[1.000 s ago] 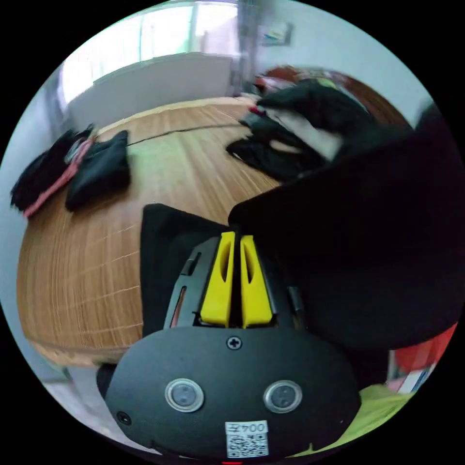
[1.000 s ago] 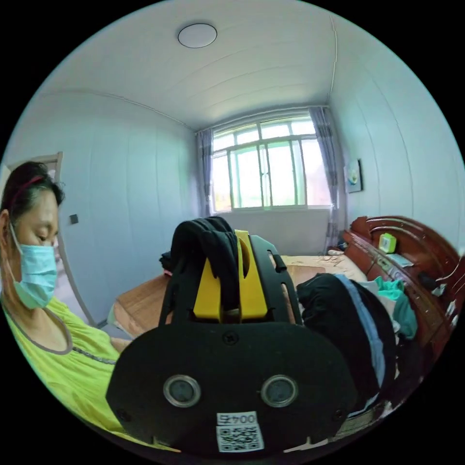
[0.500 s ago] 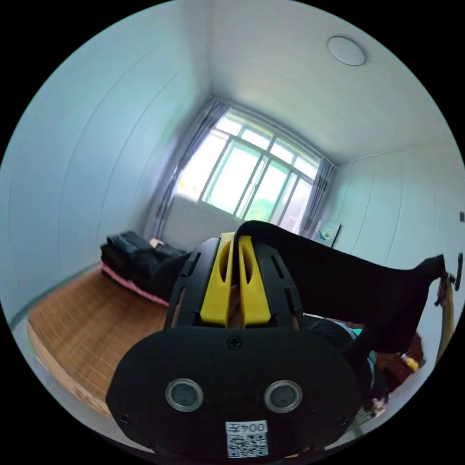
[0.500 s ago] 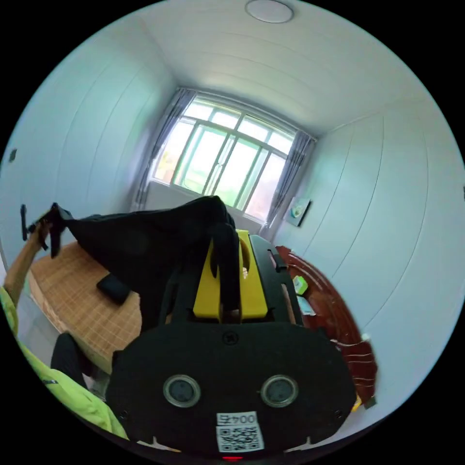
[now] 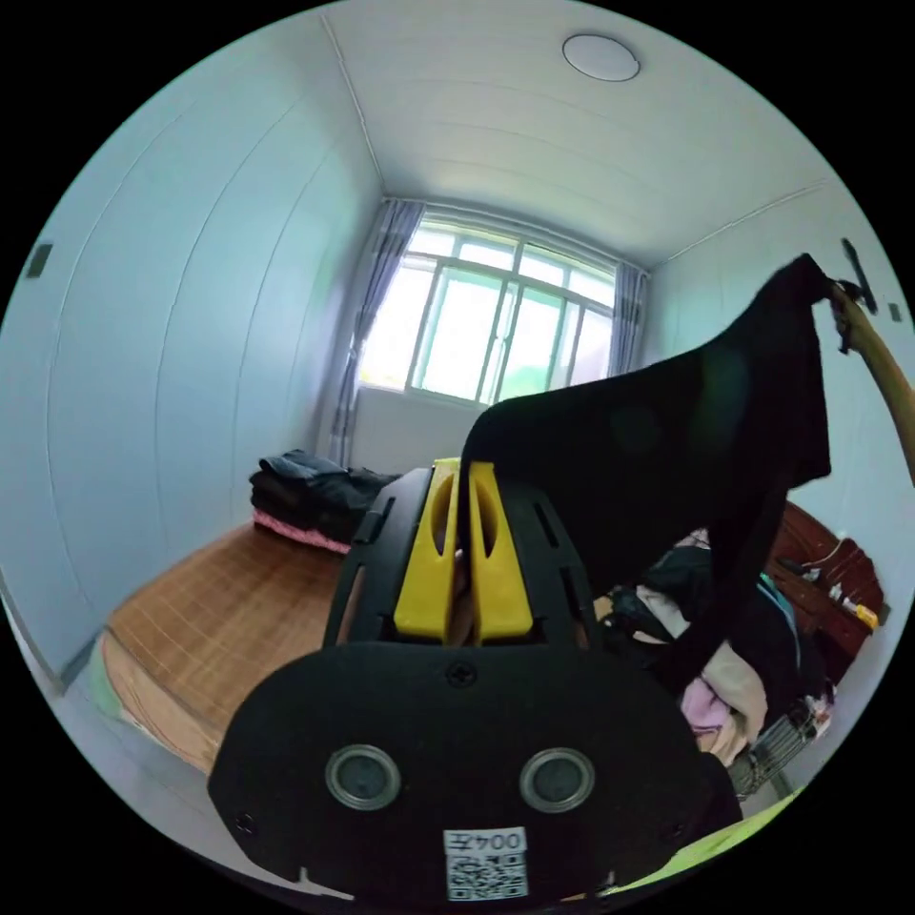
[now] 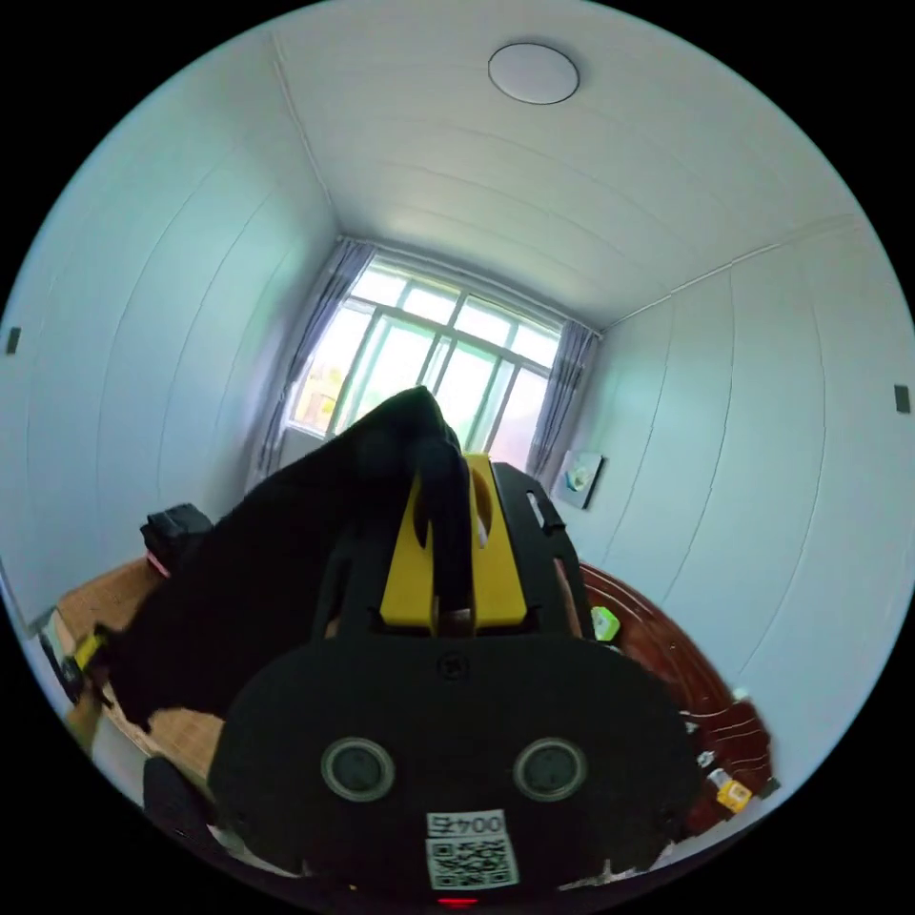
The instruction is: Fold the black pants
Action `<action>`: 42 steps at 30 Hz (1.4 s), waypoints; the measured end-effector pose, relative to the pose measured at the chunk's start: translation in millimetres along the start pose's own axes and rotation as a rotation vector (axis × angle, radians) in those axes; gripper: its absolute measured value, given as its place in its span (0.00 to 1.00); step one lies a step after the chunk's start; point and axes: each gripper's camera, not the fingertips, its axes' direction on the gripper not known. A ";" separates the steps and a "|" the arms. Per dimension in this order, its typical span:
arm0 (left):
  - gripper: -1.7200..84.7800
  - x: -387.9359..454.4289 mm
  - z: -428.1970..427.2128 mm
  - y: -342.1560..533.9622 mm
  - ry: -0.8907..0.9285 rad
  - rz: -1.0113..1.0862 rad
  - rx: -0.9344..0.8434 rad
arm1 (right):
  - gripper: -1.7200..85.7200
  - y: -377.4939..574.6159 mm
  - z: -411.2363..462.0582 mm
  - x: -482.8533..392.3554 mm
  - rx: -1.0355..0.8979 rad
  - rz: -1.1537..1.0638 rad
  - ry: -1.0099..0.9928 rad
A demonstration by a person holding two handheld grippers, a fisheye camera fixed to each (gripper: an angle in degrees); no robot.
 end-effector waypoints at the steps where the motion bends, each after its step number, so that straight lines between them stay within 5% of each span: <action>1: 0.03 7.8 0.7 30.1 0.047 -0.023 -0.021 | 0.06 -7.1 -4.2 -7.9 0.023 0.036 -0.023; 8: 0.03 79.4 27.7 164.4 0.354 -0.056 -0.151 | 0.06 -35.5 -17.0 -50.9 0.073 0.154 -0.121; 19: 0.03 204.5 47.5 247.8 0.605 0.490 -0.201 | 0.07 -34.9 -18.7 -90.2 0.014 0.141 -0.307; 24: 0.03 219.0 62.8 263.4 0.471 0.556 -0.261 | 0.07 -30.3 -26.7 -106.9 0.015 0.129 -0.391; 28: 0.03 177.8 80.0 264.8 0.270 0.405 -0.302 | 0.07 -29.1 -37.8 -122.8 0.042 0.146 -0.489; 34: 0.03 97.0 51.3 260.2 0.282 0.106 -0.258 | 0.08 -41.9 -56.3 -170.2 0.090 0.154 -0.590; 42: 0.04 83.3 24.8 303.8 0.196 0.272 -0.187 | 0.08 -55.2 -84.9 -228.9 0.146 0.111 -0.737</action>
